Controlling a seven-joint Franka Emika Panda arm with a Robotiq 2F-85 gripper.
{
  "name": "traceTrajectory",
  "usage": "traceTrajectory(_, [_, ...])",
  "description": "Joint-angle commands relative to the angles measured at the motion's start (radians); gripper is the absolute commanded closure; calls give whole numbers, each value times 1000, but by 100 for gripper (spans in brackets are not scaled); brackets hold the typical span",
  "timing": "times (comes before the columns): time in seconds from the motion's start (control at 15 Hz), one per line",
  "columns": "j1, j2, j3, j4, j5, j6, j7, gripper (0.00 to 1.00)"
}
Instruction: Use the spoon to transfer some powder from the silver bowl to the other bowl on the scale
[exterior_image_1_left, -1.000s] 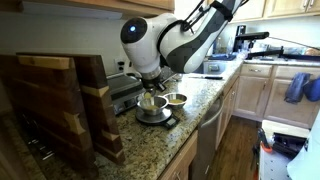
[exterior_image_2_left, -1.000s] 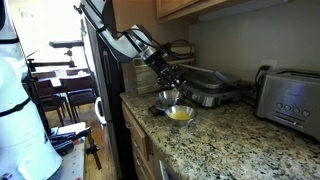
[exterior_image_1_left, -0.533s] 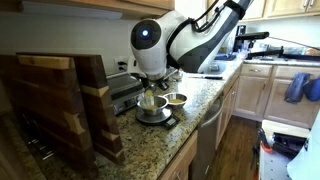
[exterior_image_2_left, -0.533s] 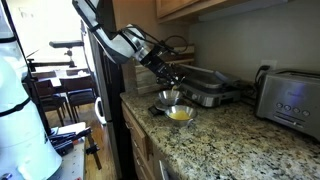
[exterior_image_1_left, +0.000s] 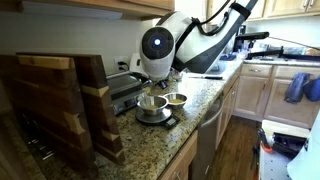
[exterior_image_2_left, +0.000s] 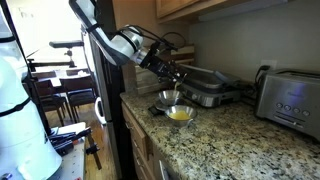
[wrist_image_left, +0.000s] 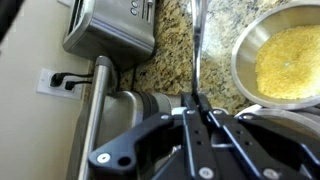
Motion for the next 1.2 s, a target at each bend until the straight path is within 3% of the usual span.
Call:
traceTrajectory(0.0, [6, -64, -6, -64, -99, -4, 118, 97])
traceTrajectory(0.73, [13, -99, 0, -154, -436, -48, 458, 96])
traceTrajectory(1.13, [8, -116, -13, -155, -432, -12, 474, 97])
